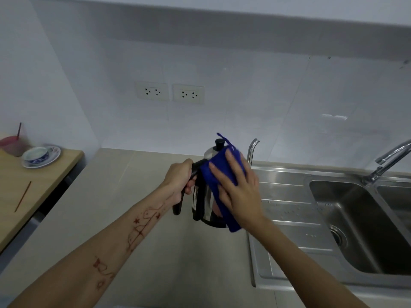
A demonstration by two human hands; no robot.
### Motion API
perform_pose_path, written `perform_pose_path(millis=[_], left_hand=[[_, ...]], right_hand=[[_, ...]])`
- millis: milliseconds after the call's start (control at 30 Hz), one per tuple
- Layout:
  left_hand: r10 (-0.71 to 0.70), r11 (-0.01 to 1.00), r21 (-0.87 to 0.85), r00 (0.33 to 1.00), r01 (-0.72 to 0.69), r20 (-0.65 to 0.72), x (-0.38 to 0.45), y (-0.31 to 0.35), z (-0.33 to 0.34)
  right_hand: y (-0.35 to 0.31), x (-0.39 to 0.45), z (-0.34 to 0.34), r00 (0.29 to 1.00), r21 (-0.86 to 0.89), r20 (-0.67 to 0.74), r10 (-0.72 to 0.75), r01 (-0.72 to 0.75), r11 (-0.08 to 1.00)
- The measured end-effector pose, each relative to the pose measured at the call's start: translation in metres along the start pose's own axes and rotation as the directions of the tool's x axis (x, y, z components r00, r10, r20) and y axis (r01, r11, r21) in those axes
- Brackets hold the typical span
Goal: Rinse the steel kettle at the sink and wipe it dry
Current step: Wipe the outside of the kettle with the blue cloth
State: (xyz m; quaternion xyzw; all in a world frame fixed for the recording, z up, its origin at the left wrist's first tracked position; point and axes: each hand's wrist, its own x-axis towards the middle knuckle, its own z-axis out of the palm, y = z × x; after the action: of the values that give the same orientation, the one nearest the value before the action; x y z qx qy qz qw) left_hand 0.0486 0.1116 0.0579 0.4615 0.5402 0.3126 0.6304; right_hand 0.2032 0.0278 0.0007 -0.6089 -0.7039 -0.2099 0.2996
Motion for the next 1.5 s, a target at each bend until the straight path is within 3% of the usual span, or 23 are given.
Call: perform_pose_path(millis=[67, 133, 300, 400, 467, 533, 600, 633, 733, 800, 867, 933, 1000, 1067, 1167, 1267, 1300, 1367, 1433, 1500], left_hand=[[0.01, 1.0, 0.006, 1.0, -0.01, 0.025, 0.0, 0.011, 0.002], [0.02, 1.0, 0.014, 0.998, -0.021, 0.053, 0.001, 0.023, 0.001], [0.014, 0.998, 0.054, 0.997, -0.019, 0.082, -0.001, 0.041, -0.002], [0.007, 0.997, 0.079, 0.996, -0.014, 0.087, -0.002, 0.04, -0.002], [0.013, 0.996, 0.091, 0.996, -0.021, 0.087, -0.003, 0.041, -0.003], [0.024, 0.995, 0.095, 0.997, -0.031, 0.077, -0.003, 0.045, -0.005], [0.043, 0.994, 0.099, 0.998, -0.048, 0.054, -0.003, 0.049, -0.009], [0.06, 0.993, 0.101, 0.997, -0.065, 0.046, -0.002, 0.051, -0.012], [0.092, 0.99, 0.106, 0.995, -0.096, 0.049, -0.001, 0.052, -0.016], [0.088, 0.988, 0.123, 0.993, -0.096, 0.076, -0.001, 0.05, -0.015], [0.086, 0.987, 0.127, 0.991, -0.099, 0.103, -0.002, 0.047, -0.012], [0.087, 0.989, 0.106, 0.989, -0.1, 0.116, -0.003, 0.045, -0.012], [0.085, 0.99, 0.105, 0.988, -0.098, 0.126, -0.004, 0.045, -0.015], [0.069, 0.986, 0.142, 0.988, -0.089, 0.14, -0.005, 0.045, -0.019], [0.067, 0.983, 0.16, 0.984, -0.094, 0.162, -0.006, 0.045, -0.024], [0.088, 0.977, 0.176, 0.981, -0.119, 0.174, -0.006, 0.051, -0.027], [0.096, 0.973, 0.19, 0.979, -0.13, 0.178, -0.006, 0.053, -0.028], [0.098, 0.968, 0.211, 0.978, -0.137, 0.186, -0.005, 0.056, -0.027], [0.075, 0.975, 0.191, 0.978, -0.113, 0.195, -0.004, 0.055, -0.027], [0.063, 0.983, 0.157, 0.977, -0.096, 0.203, -0.002, 0.054, -0.028]], right_hand=[[-0.009, 0.024, -0.009, 0.989, 0.114, -0.046, 0.144, -0.138, 0.984], [-0.016, 0.037, -0.015, 0.984, 0.099, -0.082, 0.157, -0.148, 0.984], [-0.015, 0.012, -0.006, 0.98, -0.123, -0.152, -0.132, 0.114, 0.986], [-0.011, -0.018, 0.012, 0.956, -0.287, -0.087, -0.279, 0.244, 0.926], [0.001, -0.039, 0.023, 0.895, -0.397, 0.072, -0.44, 0.43, 0.811], [0.021, -0.052, 0.026, 0.758, -0.414, 0.269, -0.594, 0.648, 0.639], [0.038, -0.056, 0.02, 0.652, -0.394, 0.276, -0.707, 0.747, 0.535], [0.041, -0.053, 0.011, 0.653, -0.381, 0.221, -0.725, 0.742, 0.552], [0.034, -0.014, -0.022, 0.786, -0.217, -0.057, -0.616, 0.593, 0.776], [0.026, 0.029, -0.037, 0.899, -0.015, -0.174, -0.403, 0.406, 0.914], [0.015, 0.065, -0.045, 0.976, 0.185, -0.166, -0.141, 0.172, 0.968], [-0.001, 0.074, -0.043, 0.986, 0.198, -0.15, -0.07, 0.1, 0.975], [-0.013, 0.05, -0.029, 0.975, 0.096, -0.184, -0.122, 0.141, 0.985], [-0.017, 0.008, -0.008, 0.957, -0.026, -0.18, -0.227, 0.226, 0.974], [-0.006, -0.05, 0.017, 0.902, -0.208, -0.067, -0.426, 0.405, 0.89], [0.005, -0.055, 0.002, 0.816, -0.248, 0.012, -0.578, 0.563, 0.789], [0.004, -0.042, -0.008, 0.832, -0.22, -0.067, -0.55, 0.525, 0.822], [0.001, -0.002, -0.029, 0.905, -0.084, -0.255, -0.341, 0.331, 0.94], [-0.004, 0.036, -0.044, 0.953, 0.092, -0.268, -0.14, 0.17, 0.981], [-0.011, 0.05, -0.044, 0.969, 0.169, -0.23, -0.094, 0.135, 0.976]])
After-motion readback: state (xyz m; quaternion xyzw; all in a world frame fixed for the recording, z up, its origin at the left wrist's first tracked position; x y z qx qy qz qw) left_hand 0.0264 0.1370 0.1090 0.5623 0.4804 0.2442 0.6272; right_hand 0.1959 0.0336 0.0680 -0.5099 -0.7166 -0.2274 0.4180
